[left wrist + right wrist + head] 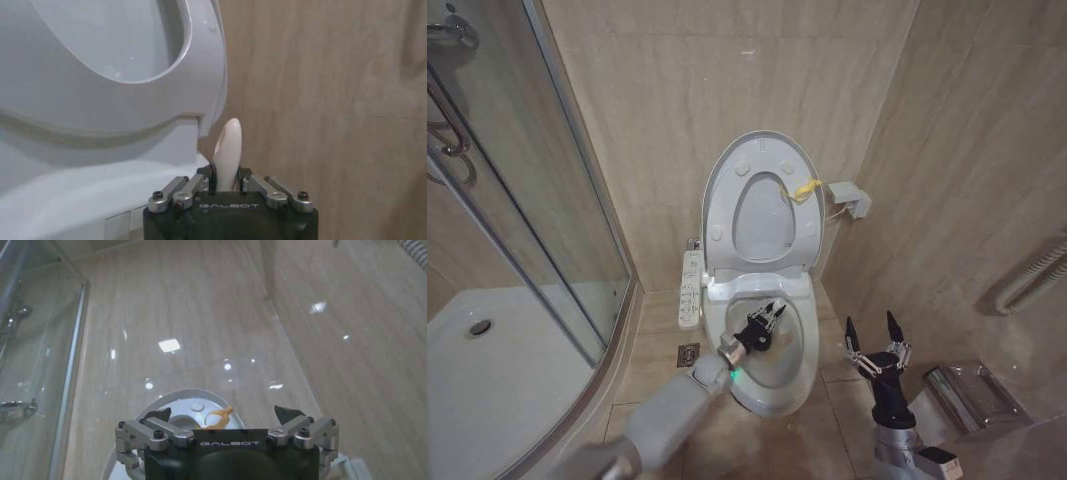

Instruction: Open the toilet lid, clean the toilet bowl with a toilet brush, close the toilet lid, and flush.

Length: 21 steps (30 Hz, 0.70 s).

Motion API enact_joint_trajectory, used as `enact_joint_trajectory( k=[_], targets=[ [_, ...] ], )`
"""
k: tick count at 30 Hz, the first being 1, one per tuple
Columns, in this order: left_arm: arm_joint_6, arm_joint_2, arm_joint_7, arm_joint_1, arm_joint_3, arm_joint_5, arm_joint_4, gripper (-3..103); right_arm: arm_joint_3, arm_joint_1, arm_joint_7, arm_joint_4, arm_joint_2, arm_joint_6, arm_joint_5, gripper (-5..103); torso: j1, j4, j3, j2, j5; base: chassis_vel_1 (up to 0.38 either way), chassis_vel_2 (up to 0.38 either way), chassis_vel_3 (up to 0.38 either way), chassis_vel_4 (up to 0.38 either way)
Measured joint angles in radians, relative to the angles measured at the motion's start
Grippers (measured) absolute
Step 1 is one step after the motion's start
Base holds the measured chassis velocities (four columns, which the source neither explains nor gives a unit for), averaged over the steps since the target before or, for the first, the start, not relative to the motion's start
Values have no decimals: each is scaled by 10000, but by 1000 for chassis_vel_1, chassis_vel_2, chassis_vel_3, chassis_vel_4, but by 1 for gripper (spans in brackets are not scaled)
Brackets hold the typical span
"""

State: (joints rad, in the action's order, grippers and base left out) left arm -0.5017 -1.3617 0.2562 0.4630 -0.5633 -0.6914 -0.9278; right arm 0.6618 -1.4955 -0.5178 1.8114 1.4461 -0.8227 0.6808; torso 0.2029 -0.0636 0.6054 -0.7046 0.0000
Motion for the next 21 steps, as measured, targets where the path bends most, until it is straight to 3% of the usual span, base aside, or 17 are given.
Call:
enact_joint_trajectory(
  k=[8,11,17,21],
  targets=[
    [-289,175,516,-1742,-1976,-1712,-371,22,314,427,187,-490,222,98,-90,100,2,-9,2,1,-1,0,0,0,0],
    [-315,180,540,-1972,-2367,-1861,-520,22,426,412,194,-614,233,87,-84,100,2,-9,2,1,0,0,0,0,0],
    [-622,-123,604,-1782,-2370,-1232,601,21,747,198,449,-753,249,24,-41,100,1,0,1,1,0,0,0,0,0],
    [-669,-373,336,-1634,-1988,-942,677,21,844,202,609,-653,328,42,-93,100,2,-1,2,1,2,0,0,0,0]
  ],
)
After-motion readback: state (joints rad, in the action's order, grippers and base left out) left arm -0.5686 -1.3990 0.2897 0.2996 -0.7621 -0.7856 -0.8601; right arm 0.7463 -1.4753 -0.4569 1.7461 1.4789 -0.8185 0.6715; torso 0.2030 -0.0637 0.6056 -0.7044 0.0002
